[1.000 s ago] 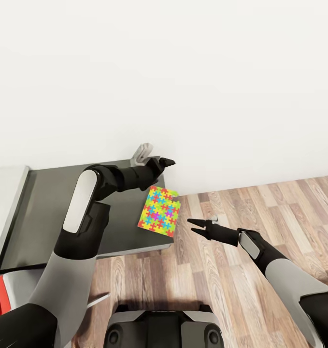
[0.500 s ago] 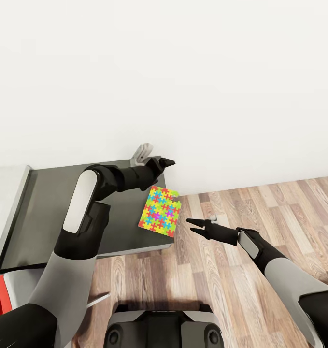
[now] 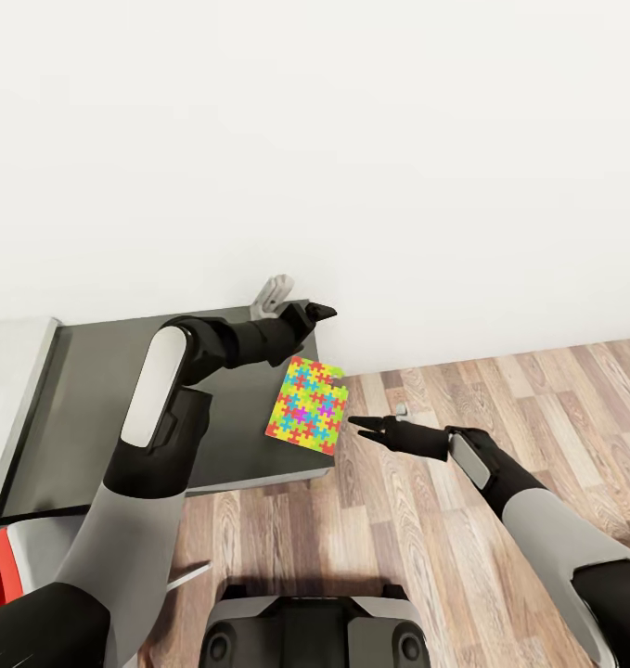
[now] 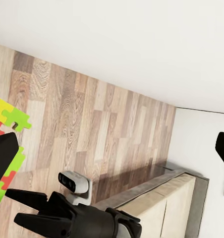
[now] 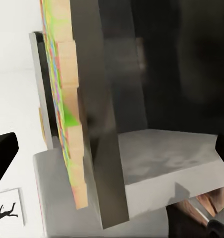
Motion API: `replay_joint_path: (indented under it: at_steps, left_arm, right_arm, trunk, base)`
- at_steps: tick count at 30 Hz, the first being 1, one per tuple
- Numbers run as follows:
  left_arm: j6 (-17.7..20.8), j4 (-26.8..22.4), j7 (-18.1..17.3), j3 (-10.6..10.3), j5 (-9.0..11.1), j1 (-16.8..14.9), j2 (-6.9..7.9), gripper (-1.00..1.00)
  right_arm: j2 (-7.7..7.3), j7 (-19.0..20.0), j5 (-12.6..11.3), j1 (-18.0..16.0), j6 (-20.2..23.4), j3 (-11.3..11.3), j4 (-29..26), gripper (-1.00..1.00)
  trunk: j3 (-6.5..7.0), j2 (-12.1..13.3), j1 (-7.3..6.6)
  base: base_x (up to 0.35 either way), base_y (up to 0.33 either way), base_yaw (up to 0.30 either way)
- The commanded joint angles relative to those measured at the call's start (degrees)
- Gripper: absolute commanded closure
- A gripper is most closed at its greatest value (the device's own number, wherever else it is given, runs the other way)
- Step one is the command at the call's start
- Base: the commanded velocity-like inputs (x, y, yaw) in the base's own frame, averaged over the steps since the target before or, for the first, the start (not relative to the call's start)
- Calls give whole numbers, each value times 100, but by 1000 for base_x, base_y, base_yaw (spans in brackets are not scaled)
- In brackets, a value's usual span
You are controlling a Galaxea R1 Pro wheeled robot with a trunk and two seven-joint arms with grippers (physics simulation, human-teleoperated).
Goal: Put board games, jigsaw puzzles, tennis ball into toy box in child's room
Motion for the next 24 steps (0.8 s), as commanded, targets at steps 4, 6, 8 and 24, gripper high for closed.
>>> replay_joint_path:
  at_steps: [4,6,8,24]
  left_arm:
    - [9,-7,60,4,50,-5,-3,-100]
    - [11,-9,60,4,50,-5,-3,-100]
    - [12,-9,60,4,50,-5,-3,-100]
    - [14,-11,60,4,50,-11,-10,-100]
  right_arm:
    - [0,-14,20,-6,42,28,-42,-100]
    - [14,-21,65,-7,45,25,-68,-100]
    - [20,-23,81,-7,46,24,-77,-100]
    - [40,-33,135,-14,51,16,-109,-100]
  trunk:
    - [-7,-9,3]
    - [-7,-9,3]
    - [-7,-9,3]
    - [-7,-9,3]
  base:
    - [0,0,0]
    - [0,0,0]
    - [0,0,0]
    - [0,0,0]
